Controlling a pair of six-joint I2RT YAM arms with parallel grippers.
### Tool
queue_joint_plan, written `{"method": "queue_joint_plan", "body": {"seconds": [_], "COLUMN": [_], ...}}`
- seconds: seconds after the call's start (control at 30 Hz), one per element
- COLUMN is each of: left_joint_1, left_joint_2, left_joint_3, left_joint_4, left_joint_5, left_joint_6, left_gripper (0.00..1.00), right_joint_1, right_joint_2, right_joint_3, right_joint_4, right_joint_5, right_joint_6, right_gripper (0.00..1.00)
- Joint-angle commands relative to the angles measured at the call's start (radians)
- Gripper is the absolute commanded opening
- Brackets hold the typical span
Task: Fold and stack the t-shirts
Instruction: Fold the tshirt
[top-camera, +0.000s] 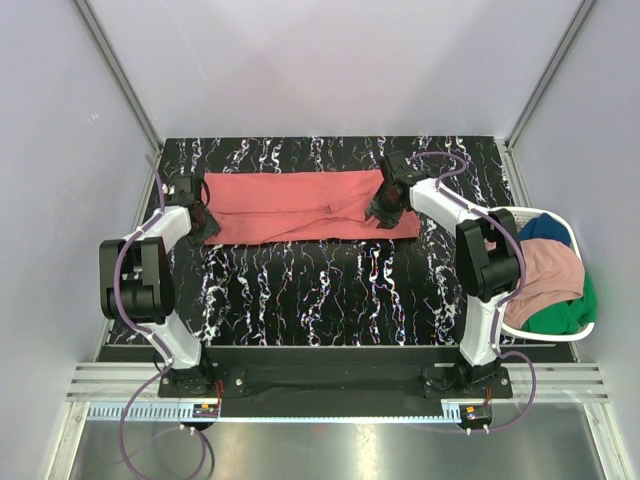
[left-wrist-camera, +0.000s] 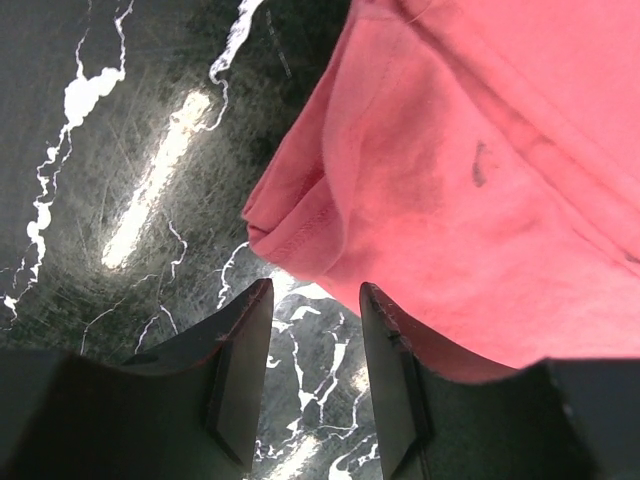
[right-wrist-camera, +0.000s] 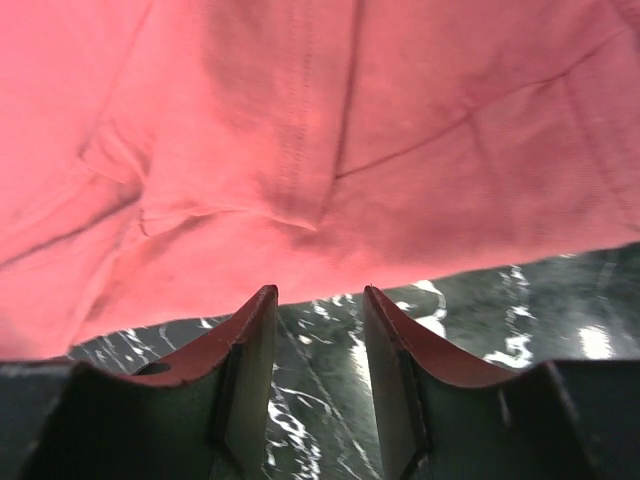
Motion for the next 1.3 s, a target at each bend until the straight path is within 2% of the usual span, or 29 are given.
{"method": "queue_joint_plan", "body": {"seconds": [0.0,0.17,0.5,0.6,0.63,0.73,0.9,1.03,1.13,1.17,1.27], "left_joint_1": [-0.002,-0.005,-0.005,-0.005,-0.005,-0.005,-0.005,-0.005,-0.005,-0.005,-0.005], "left_joint_2": [-0.002,0.036,0.062,0.072,0.073,0.085,0.084,0.069,0.066,0.067,0.067], "left_joint_3": [-0.013,0.039,0.083,0.09,0.093,0.106,0.11,0.109,0.112,0.113,0.109], "left_joint_4": [0.07,0.04,0.022,0.024,0.022,0.016,-0.006,-0.001,-0.004,-0.007,-0.009], "left_joint_5": [-0.041,-0.076,-0.11,-0.106,-0.106,-0.106,-0.139,-0.146,-0.143,-0.144,-0.147], "left_joint_6": [-0.005,0.001,0.019,0.022,0.024,0.027,0.038,0.048,0.056,0.056,0.056], "left_gripper": [0.44,0.4,0.25,0.18,0.11,0.0,0.0,0.0,0.0,0.0,0.0], "right_joint_1": [0.004,0.004,0.004,0.004,0.006,0.004,0.004,0.004,0.004,0.004,0.004], "right_joint_2": [0.011,0.024,0.071,0.083,0.088,0.099,0.111,0.128,0.131,0.13,0.11], "right_joint_3": [-0.015,-0.02,-0.005,-0.003,-0.003,0.003,0.015,0.037,0.049,0.052,0.057], "right_joint_4": [0.106,0.14,0.119,0.131,0.139,0.146,0.145,0.139,0.133,0.128,0.12], "right_joint_5": [0.011,0.05,0.065,0.064,0.064,0.064,0.072,0.076,0.085,0.096,0.122], "right_joint_6": [0.096,0.145,0.2,0.209,0.212,0.222,0.223,0.22,0.208,0.202,0.185], "right_gripper": [0.46,0.45,0.48,0.47,0.46,0.44,0.39,0.29,0.15,0.03,0.0]}}
